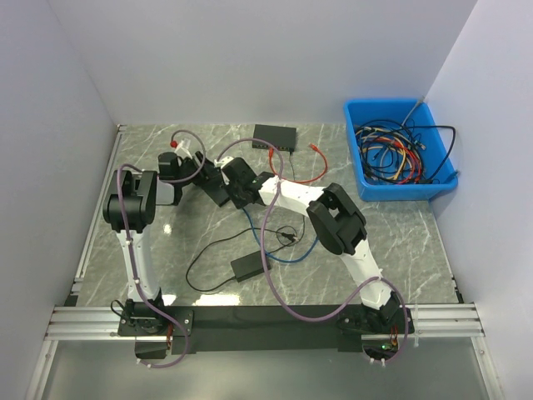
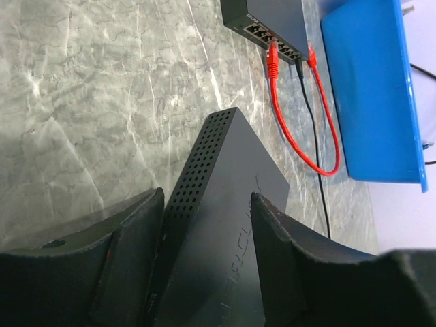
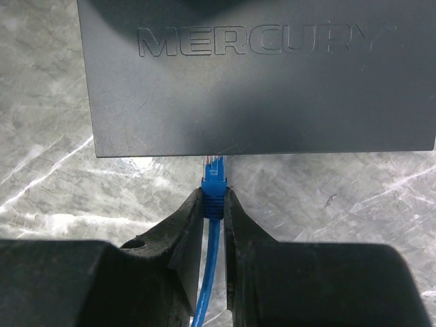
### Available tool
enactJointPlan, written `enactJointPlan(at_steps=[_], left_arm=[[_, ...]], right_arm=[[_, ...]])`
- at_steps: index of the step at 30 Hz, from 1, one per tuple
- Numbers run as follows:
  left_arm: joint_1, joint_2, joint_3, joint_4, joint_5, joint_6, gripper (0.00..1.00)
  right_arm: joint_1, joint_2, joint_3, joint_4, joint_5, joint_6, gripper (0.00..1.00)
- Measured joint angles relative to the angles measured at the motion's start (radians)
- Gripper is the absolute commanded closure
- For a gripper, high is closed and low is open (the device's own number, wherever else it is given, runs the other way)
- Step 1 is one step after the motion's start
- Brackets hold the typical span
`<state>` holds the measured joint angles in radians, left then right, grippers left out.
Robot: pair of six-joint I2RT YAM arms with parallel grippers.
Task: Insert the plug into the switch port
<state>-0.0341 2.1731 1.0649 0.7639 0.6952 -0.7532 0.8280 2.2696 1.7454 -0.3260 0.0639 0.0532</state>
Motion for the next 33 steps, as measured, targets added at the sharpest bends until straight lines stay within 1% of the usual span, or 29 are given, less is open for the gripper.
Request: enactJointPlan(at_steps=[10, 14, 19, 25, 29, 33], left_arm=[[-0.008, 0.016, 0.034, -0.035, 0.006, 0.036, 0.46], [-0.008, 0.019, 0.04, -0.051, 0.006, 0.05, 0.54], [-0.012, 0.033, 0.072, -0.09, 0.007, 0.079, 0.6], [-0.023, 0.033, 0.099, -0.129, 0.005, 0.117, 0.64], [-0.027, 0.033, 0.113, -0.143, -0.005, 0.141, 0.67], [-0.028, 0.033, 0.13, -0.17, -0.026, 0.165, 0.69]], right_arm=[[0.0, -0.001, 0.003, -0.006, 0.008, -0.005, 1.0], [0.0, 0.001, 0.005, -0.013, 0.008, -0.003, 1.0], [-0.001, 0.008, 0.024, -0.035, 0.008, 0.002, 1.0], [-0.009, 0.031, 0.105, -0.125, 0.006, 0.005, 1.0], [-0.016, 0.073, 0.191, -0.2, -0.002, 0.009, 1.0], [-0.023, 0.095, 0.22, -0.208, -0.013, 0.023, 1.0]])
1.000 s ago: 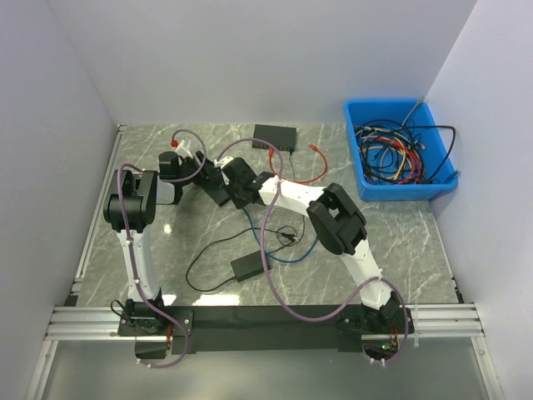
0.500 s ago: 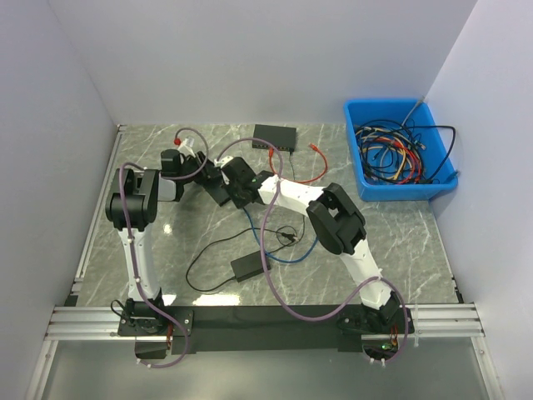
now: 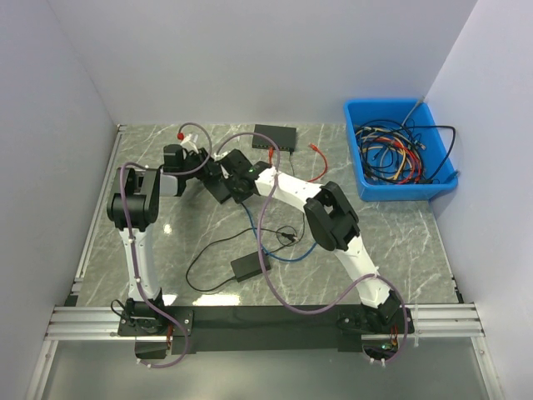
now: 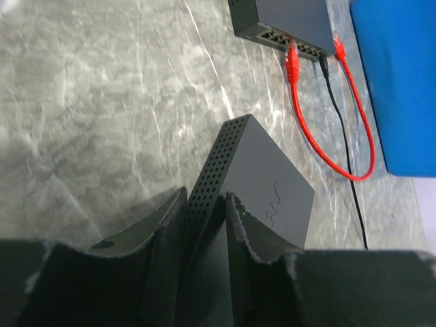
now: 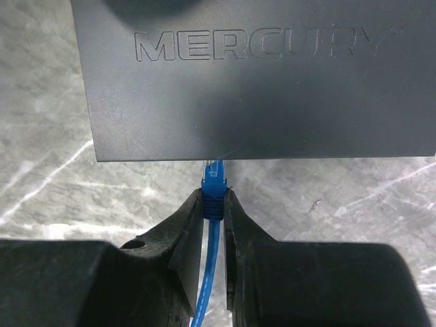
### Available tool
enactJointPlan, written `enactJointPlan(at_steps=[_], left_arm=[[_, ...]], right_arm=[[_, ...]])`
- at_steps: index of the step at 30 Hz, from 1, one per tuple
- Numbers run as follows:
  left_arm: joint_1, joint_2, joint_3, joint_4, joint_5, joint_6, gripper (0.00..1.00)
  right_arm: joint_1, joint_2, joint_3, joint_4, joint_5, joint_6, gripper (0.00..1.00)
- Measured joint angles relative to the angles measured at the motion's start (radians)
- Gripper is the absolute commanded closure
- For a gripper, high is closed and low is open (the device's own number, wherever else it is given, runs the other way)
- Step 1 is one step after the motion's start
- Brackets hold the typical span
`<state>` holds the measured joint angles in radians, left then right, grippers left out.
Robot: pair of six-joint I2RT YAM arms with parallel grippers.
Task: Insert the plug into the switch port
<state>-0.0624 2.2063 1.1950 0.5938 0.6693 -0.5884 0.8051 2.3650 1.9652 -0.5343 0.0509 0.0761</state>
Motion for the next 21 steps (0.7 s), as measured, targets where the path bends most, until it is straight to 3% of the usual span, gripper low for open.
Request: enactJointPlan(at_steps=[15, 21], left_arm=[[-0.012, 0.024, 0.045, -0.009, -0.025, 0.012, 0.78], [-0.016, 0.024, 0.057, -0.008, -0.056, 0.031, 0.79]], right_arm=[[-0.029, 0.0, 0.002, 0.028, -0.071, 0.064, 1.0], [-0.03, 0.025, 0.079, -0.011, -0.067, 0.09, 1.0]])
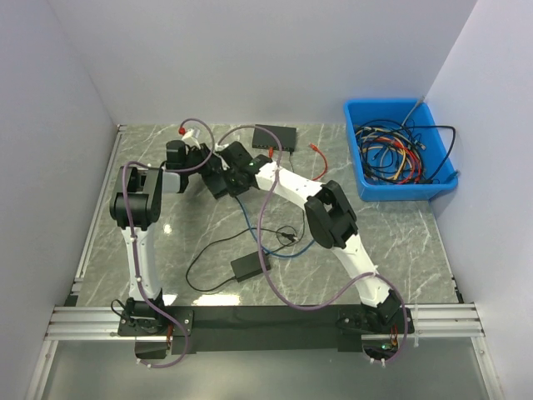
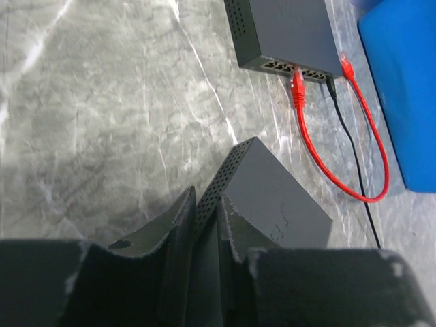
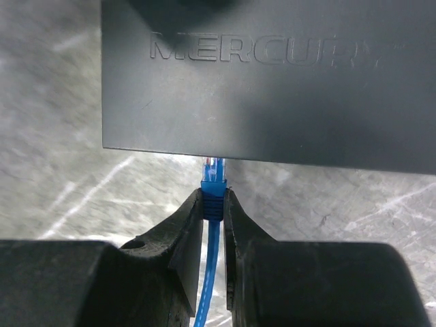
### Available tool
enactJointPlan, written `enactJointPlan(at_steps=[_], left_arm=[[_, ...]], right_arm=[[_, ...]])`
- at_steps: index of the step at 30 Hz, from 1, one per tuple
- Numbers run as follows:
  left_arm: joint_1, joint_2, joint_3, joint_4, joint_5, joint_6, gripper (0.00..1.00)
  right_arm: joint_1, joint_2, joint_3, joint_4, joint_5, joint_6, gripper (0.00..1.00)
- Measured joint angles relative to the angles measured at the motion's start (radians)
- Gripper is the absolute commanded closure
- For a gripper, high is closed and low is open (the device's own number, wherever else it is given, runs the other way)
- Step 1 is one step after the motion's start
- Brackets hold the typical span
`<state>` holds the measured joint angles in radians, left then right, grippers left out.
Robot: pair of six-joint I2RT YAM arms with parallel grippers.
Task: Insert the plug into the switch port
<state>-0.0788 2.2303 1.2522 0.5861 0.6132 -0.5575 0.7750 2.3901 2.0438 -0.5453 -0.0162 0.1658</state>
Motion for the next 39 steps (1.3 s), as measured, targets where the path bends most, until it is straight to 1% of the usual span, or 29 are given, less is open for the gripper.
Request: enactJointPlan(at_steps=[4, 7, 9, 14, 16, 20, 24, 25, 26, 28, 29, 31, 32, 34, 35, 36, 39], left_arm=[[-0.009, 0.0, 0.011, 0.02, -0.014, 0.014, 0.8], [-0.036, 0.0, 0.013, 0.032, 0.052, -0.013, 0.8], [-0.062, 0.001, 0.021, 0.031, 0.055, -0.015, 0.8], [-0.06, 0.011, 0.022, 0.038, 0.065, -0.036, 0.8], [-0.06, 0.013, 0.022, 0.036, 0.064, -0.038, 0.79], [-0.06, 0.021, 0.022, 0.024, 0.08, -0.044, 0.78], [-0.072, 0.019, 0.015, 0.025, 0.12, -0.06, 0.71], [-0.075, 0.018, 0.012, 0.026, 0.127, -0.061, 0.71], [-0.08, 0.015, 0.007, 0.028, 0.135, -0.065, 0.7], [-0.088, 0.01, 0.0, 0.029, 0.139, -0.069, 0.69], [-0.089, 0.009, -0.001, 0.03, 0.14, -0.07, 0.68], [-0.087, 0.008, -0.003, 0.029, 0.143, -0.077, 0.68], [-0.086, 0.006, -0.003, 0.028, 0.144, -0.082, 0.67], [-0.082, 0.003, -0.01, 0.027, 0.142, -0.088, 0.67], [-0.08, 0.001, -0.013, 0.027, 0.141, -0.091, 0.67], [-0.078, -0.002, -0.016, 0.028, 0.141, -0.093, 0.67], [-0.07, -0.014, -0.035, 0.032, 0.138, -0.103, 0.66]], right_arm=[[0.002, 0.049, 0.097, -0.019, 0.0, 0.023, 1.0], [0.005, 0.09, 0.15, 0.076, 0.028, 0.056, 1.0], [0.002, 0.102, 0.152, 0.093, 0.058, 0.069, 1.0], [0.005, 0.111, 0.147, 0.098, 0.075, 0.088, 1.0], [0.005, 0.108, 0.126, 0.124, 0.075, 0.092, 1.0], [0.005, 0.082, 0.015, 0.222, 0.077, 0.098, 1.0], [0.004, 0.012, -0.137, 0.352, 0.087, 0.103, 1.0], [0.003, -0.005, -0.171, 0.373, 0.09, 0.103, 0.98], [0.002, -0.021, -0.196, 0.383, 0.092, 0.102, 0.88], [0.001, -0.035, -0.219, 0.386, 0.091, 0.098, 0.76], [0.0, -0.036, -0.219, 0.382, 0.092, 0.098, 0.66], [-0.001, -0.036, -0.217, 0.378, 0.097, 0.097, 0.59], [-0.002, -0.037, -0.215, 0.375, 0.099, 0.091, 0.52], [-0.008, -0.037, -0.215, 0.371, 0.103, 0.088, 0.47], [-0.009, -0.037, -0.215, 0.372, 0.102, 0.085, 0.43], [-0.01, -0.037, -0.215, 0.373, 0.103, 0.084, 0.33], [-0.012, -0.04, -0.217, 0.372, 0.105, 0.077, 0.28]])
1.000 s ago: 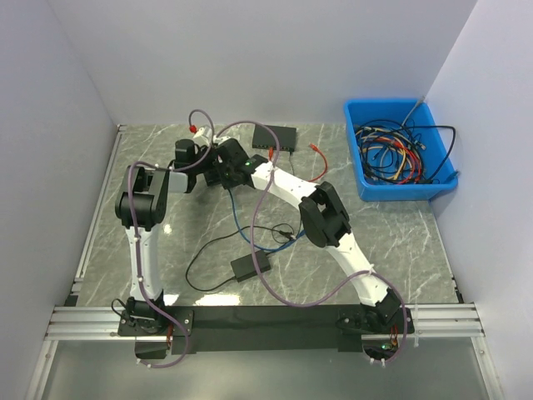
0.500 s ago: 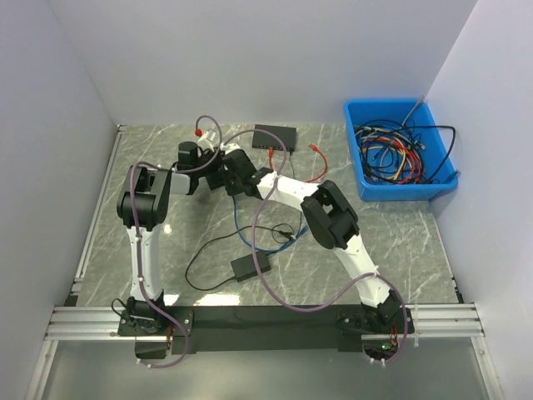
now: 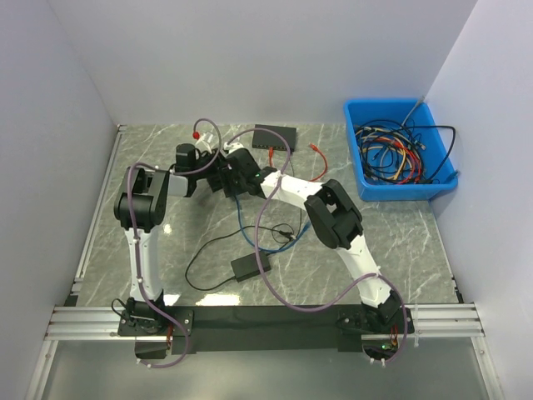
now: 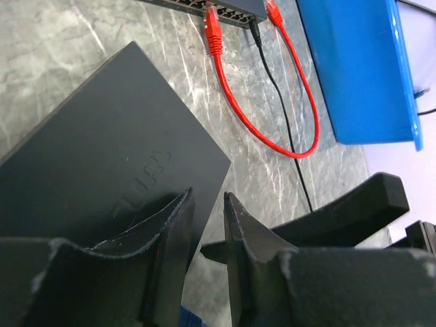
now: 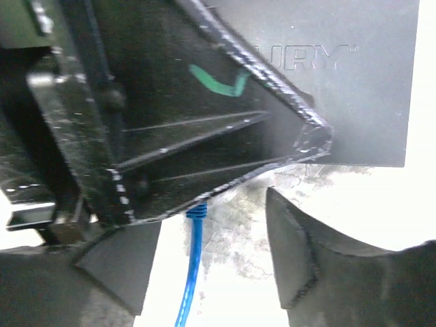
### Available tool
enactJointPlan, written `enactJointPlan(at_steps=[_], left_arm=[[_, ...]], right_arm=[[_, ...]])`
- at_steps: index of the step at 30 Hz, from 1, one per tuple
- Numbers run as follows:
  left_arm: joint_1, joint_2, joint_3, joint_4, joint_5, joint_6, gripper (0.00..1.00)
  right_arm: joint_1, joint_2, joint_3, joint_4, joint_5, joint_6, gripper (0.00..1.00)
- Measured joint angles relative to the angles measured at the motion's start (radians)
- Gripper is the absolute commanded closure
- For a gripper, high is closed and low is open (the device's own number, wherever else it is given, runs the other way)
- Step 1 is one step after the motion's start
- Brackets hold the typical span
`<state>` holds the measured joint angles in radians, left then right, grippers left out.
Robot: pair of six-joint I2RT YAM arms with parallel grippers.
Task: Insert the plug into the switch port
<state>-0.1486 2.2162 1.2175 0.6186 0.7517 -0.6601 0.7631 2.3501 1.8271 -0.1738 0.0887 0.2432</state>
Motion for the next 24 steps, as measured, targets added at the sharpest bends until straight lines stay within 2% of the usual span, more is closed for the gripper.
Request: enactJointPlan(at_steps=[5, 10, 18, 24], left_arm=[[0.005, -0.033, -0.063, 0.039, -0.005, -0.029, 0.65], [0.013, -0.088, -0.153, 0.084, -0.027, -0.045, 0.6], [0.03, -0.197, -0.359, 0.161, -0.091, -0.081, 0.57], [0.034, -0.341, -0.468, 0.159, -0.201, -0.08, 0.57]], right_arm=[[0.0, -0.036, -0.055, 0.022, -0.004, -0.003, 0.26], [-0.002, -0.112, -0.129, 0.051, -0.005, -0.003, 0.26], [-0.005, -0.318, -0.298, 0.129, 0.023, 0.002, 0.26], [-0.005, -0.484, -0.453, 0.164, 0.062, 0.003, 0.26]])
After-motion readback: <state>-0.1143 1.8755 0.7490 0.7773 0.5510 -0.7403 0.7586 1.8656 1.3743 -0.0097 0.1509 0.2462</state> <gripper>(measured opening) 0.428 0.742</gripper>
